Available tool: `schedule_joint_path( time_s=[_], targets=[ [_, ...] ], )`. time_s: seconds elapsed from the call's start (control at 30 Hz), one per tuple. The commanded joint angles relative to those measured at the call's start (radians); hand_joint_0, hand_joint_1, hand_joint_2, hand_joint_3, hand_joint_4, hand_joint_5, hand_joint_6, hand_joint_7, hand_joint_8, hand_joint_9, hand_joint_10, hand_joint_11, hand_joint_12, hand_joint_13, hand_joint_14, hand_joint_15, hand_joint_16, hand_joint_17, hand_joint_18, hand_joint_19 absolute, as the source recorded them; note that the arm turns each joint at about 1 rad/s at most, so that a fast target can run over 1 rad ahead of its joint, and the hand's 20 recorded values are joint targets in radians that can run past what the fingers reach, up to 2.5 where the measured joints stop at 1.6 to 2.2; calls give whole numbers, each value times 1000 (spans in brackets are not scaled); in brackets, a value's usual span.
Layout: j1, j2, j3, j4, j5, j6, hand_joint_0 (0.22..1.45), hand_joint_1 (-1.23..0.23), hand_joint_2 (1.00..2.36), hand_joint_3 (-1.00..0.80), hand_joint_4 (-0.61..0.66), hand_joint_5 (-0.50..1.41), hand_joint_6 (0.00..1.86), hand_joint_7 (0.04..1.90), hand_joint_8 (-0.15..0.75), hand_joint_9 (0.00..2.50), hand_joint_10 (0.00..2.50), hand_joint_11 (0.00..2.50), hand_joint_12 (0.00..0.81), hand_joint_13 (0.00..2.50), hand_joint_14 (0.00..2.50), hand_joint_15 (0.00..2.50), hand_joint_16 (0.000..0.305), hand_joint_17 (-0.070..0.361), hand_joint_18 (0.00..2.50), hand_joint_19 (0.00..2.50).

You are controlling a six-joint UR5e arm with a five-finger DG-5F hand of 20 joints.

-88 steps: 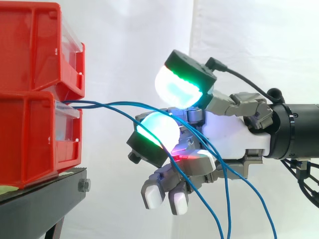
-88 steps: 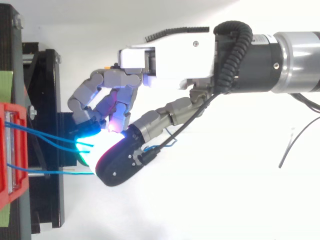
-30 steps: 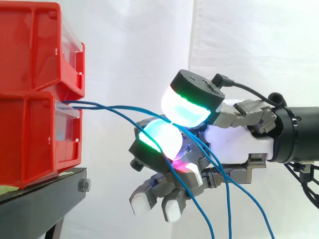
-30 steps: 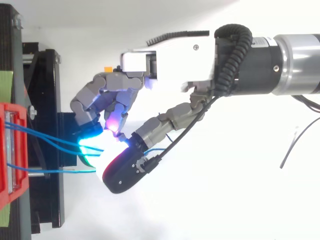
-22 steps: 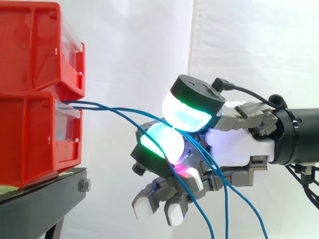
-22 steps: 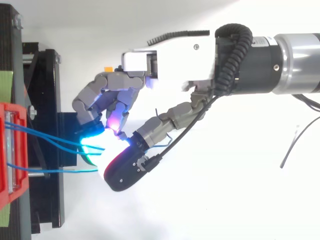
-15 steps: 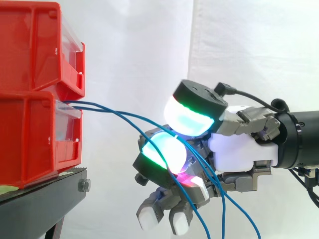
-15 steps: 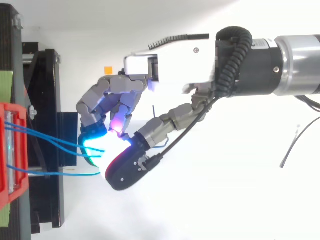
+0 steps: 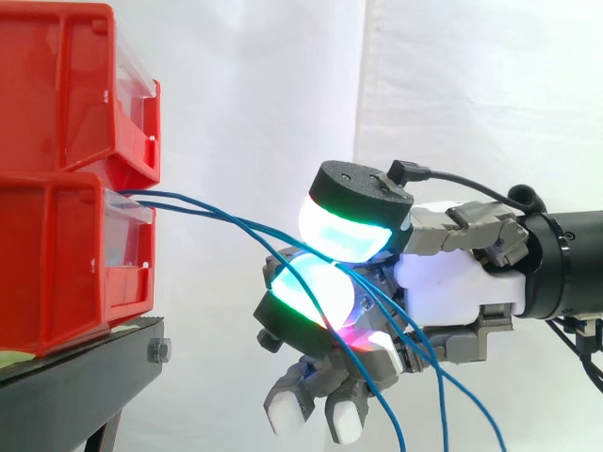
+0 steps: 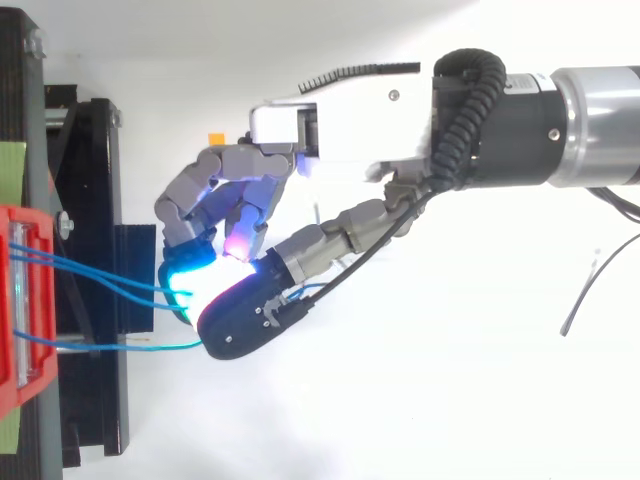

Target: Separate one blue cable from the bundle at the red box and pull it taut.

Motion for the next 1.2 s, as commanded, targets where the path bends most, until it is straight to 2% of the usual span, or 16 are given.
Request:
schedule_joint_path(
  time_s=[0.0, 0.13, 0.2, 0.3, 0.47, 0.7, 1.0, 1.1, 1.17],
  targets=[
    [0, -1, 0, 0, -2, 0, 593, -738, 1018, -179, 53, -151, 840, 1175, 314, 1109, 24, 1117, 364, 605, 20, 489, 49, 110, 642, 744],
    [-2, -1, 0, 0, 0, 2, 638, -846, 1019, -172, 31, -176, 869, 1175, 303, 1070, 25, 1137, 358, 602, 20, 485, 49, 109, 648, 719],
    [-2, 1, 0, 0, 0, 2, 705, -886, 1017, -271, -19, -184, 877, 1225, 301, 1064, 24, 1132, 359, 603, 20, 465, 49, 110, 664, 688],
    [-2, -1, -2, 0, 1, 2, 770, -904, 1008, -410, -43, -189, 895, 1245, 295, 1065, 24, 1142, 349, 615, 18, 464, 48, 109, 681, 667],
    [-2, -1, -2, 0, 4, 3, 811, -891, 1000, -500, -84, -186, 911, 1240, 293, 1107, 23, 1155, 338, 656, 19, 482, 47, 107, 705, 669],
    [-2, -1, -4, -14, 3, 22, 764, -878, 1000, -500, -53, -173, 914, 1284, 304, 1167, 24, 1157, 330, 705, 19, 479, 46, 104, 742, 654],
    [3, 1, -4, -17, 3, 49, 623, -730, 1000, -500, 21, -141, 900, 1258, 300, 1232, 23, 1127, 338, 731, 22, 512, 46, 103, 745, 708],
    [3, -1, -4, -17, 3, 57, 603, -676, 1000, -500, -14, -132, 894, 1256, 299, 1248, 24, 1123, 341, 738, 22, 513, 46, 103, 745, 725],
    [6, 1, -4, -17, 3, 61, 611, -585, 1000, -500, -78, -125, 882, 1277, 288, 1268, 24, 1111, 340, 748, 20, 524, 46, 102, 740, 733]
  ],
)
